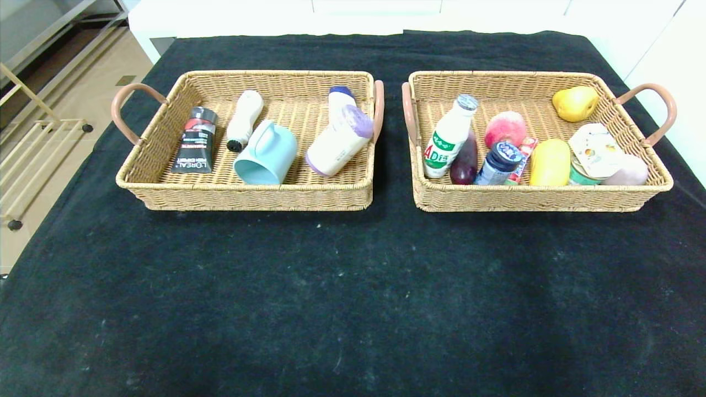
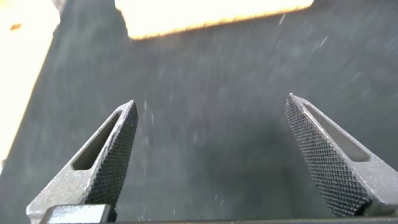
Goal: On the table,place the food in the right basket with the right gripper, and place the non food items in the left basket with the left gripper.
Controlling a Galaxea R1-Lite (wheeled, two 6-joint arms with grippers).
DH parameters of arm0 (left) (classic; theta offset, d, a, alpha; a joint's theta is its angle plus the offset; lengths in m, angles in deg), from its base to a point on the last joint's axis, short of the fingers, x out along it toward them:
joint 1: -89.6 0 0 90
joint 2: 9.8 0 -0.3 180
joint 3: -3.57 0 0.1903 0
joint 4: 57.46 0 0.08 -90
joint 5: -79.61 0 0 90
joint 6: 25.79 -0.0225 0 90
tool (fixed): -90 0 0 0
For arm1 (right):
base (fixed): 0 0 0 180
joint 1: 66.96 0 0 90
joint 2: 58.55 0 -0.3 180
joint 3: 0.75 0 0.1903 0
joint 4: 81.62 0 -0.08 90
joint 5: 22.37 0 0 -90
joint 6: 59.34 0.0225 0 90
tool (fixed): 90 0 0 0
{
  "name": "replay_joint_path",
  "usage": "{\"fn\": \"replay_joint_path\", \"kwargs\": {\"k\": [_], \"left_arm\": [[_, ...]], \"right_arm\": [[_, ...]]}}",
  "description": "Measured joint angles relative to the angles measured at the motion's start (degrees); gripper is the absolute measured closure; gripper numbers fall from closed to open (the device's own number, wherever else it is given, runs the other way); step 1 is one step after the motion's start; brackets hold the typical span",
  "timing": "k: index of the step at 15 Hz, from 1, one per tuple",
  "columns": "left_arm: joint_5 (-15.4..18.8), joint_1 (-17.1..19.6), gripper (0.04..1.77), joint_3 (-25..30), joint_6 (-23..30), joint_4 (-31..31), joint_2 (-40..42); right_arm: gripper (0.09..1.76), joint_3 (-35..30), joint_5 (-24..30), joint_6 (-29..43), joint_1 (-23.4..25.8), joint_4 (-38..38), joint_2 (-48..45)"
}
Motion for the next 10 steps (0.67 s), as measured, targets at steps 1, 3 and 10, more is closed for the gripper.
{"fn": "replay_joint_path", "kwargs": {"k": [1,3,10], "left_arm": [[-0.88,0.00,0.09,1.68,0.07,0.38,0.00],[-2.62,0.00,0.09,2.86,0.52,2.19,0.02],[-4.28,0.00,0.09,3.22,5.97,1.73,0.10]], "right_arm": [[0.15,-0.77,-0.18,-0.11,-0.02,-2.43,0.00],[0.15,-1.27,-0.71,0.35,-0.05,-3.40,0.00],[0.15,-1.48,-1.35,3.88,-0.09,-2.99,0.00]]}}
